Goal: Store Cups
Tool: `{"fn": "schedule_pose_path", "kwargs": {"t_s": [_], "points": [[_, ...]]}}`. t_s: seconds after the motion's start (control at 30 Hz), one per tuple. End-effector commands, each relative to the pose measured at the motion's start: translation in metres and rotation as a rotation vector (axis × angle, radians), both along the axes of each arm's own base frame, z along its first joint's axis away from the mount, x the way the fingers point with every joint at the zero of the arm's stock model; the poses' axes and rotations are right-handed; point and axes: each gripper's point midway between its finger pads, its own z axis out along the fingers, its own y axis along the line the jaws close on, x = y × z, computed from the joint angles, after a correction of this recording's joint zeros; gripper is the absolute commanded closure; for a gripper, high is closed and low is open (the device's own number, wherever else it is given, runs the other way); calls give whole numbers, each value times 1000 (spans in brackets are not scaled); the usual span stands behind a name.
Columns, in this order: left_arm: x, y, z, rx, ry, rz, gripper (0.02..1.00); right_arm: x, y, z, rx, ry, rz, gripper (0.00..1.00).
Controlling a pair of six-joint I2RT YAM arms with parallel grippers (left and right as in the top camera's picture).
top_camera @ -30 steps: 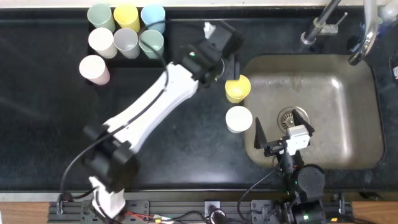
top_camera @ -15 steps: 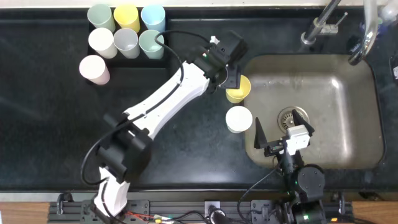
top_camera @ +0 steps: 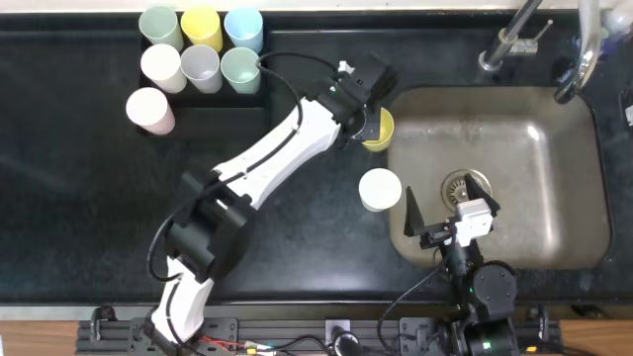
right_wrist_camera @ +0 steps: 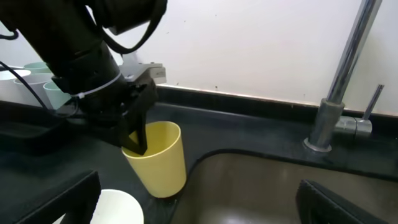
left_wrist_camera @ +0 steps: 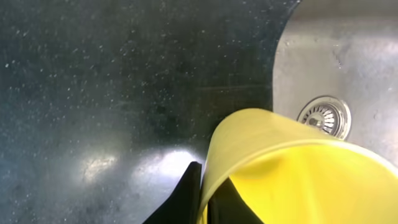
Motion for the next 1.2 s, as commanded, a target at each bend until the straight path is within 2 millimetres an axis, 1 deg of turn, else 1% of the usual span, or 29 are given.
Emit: {"fn": "schedule_pose_path", "kwargs": {"t_s": [0.03, 0.07, 0.13, 0.2, 0.27, 0.33, 0.4, 0.47, 0.5, 0.57, 0.63, 0.7, 0.8, 0.9, 0.97, 1.07, 1.2], "points": [[6, -5, 44, 10, -138, 12, 956, 1, -2, -3, -3, -2, -10, 3], [7, -2, 55, 15, -170, 21, 958, 1, -2, -3, -3, -2, -10, 3], [9, 10, 81, 32, -230, 50, 963, 1, -2, -3, -3, -2, -10, 3], [10, 33, 108, 63, -284, 103, 982, 1, -2, -3, -3, -2, -10, 3], [11, 64, 140, 80, -352, 201, 982, 1, -2, -3, -3, -2, -10, 3], [13, 100, 176, 53, -428, 347, 982, 1, -2, -3, -3, -2, -10, 3], [11, 138, 201, 2, -473, 515, 982, 1, -2, -3, -3, -2, -10, 5], [6, 176, 211, -67, -478, 712, 985, 1, -2, -3, -3, -2, -10, 3], [2, 193, 211, -98, -467, 802, 982, 1, -2, -3, -3, -2, -10, 3], [-7, 227, 203, -156, -431, 995, 980, 1, -2, -3, -3, -2, -10, 3], [-20, 256, 185, -210, -373, 1188, 982, 1, -2, -3, -3, -2, -10, 3], [-31, 274, 163, -256, -299, 1324, 982, 1, -2, -3, -3, -2, -10, 3], [-41, 291, 127, -273, -174, 1441, 982, 1, -2, -3, -3, -2, -10, 3], [-45, 302, 102, -235, -105, 1481, 982, 1, -2, -3, -3, -2, -10, 3], [-47, 310, 91, -197, -82, 1504, 982, 1, -2, -3, -3, -2, -10, 3], [-47, 320, 82, -164, -61, 1534, 982, 1, -2, -3, -3, -2, -10, 3], [-43, 327, 70, -156, -29, 1562, 982, 1, -2, -3, -3, -2, -10, 3]]}}
